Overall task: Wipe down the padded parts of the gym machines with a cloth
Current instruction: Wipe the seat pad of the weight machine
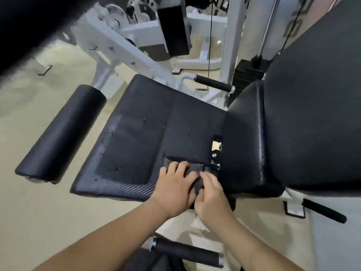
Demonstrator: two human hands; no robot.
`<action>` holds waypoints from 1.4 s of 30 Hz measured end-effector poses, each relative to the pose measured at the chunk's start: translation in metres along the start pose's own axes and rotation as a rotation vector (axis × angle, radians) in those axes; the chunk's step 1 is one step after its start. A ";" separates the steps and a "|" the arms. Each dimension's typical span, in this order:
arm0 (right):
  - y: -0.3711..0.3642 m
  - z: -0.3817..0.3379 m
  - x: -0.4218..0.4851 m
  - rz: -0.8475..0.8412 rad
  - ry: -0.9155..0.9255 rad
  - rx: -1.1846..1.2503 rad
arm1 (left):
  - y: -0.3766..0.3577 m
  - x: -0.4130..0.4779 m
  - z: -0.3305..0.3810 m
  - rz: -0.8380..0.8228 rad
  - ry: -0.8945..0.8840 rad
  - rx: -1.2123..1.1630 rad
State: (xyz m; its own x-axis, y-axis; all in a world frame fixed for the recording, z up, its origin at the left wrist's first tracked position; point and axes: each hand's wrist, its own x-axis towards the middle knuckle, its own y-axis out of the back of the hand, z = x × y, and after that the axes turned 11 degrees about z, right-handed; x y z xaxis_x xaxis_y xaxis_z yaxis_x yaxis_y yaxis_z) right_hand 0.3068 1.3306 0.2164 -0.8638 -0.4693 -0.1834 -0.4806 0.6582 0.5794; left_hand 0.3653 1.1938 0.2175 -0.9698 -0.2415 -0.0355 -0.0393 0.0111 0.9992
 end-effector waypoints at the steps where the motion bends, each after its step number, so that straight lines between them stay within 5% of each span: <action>1: -0.009 0.010 0.000 0.065 0.071 -0.025 | -0.012 0.002 0.001 0.057 -0.021 0.027; 5: -0.030 0.015 0.020 0.154 0.188 -0.097 | -0.031 0.017 -0.018 0.307 -0.111 0.078; 11: -0.046 -0.014 0.080 0.107 0.349 -0.165 | -0.019 0.039 -0.068 0.346 0.115 0.149; 17: -0.039 0.030 0.035 0.118 0.403 -0.078 | -0.034 0.028 -0.039 0.442 0.179 0.151; 21: -0.029 0.033 0.002 0.083 0.471 -0.079 | -0.039 -0.023 -0.003 0.355 -0.046 -0.223; 24: -0.031 0.022 -0.010 0.018 0.568 -0.191 | -0.022 -0.032 -0.031 0.345 -0.035 -0.436; 27: -0.043 0.024 -0.001 0.073 0.639 -0.439 | -0.026 -0.041 -0.049 0.574 0.079 -0.214; 31: -0.040 0.036 0.013 0.315 0.764 -0.637 | -0.039 -0.054 -0.035 0.679 0.030 -0.072; 35: -0.050 0.043 0.015 0.383 0.632 -0.782 | -0.043 -0.067 -0.043 0.687 0.108 0.066; 39: -0.080 0.019 0.022 0.473 0.552 -0.657 | -0.044 -0.096 -0.057 0.674 0.236 0.034; 42: -0.098 -0.024 0.040 0.368 0.599 -0.513 | -0.045 -0.108 -0.057 0.712 0.286 0.061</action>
State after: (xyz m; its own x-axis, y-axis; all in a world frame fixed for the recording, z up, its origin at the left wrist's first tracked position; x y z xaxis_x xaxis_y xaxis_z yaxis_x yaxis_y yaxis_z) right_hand 0.3225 1.2332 0.1710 -0.6563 -0.6047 0.4513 0.0654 0.5502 0.8324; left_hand 0.4859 1.1640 0.1773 -0.6668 -0.3969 0.6307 0.5496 0.3096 0.7759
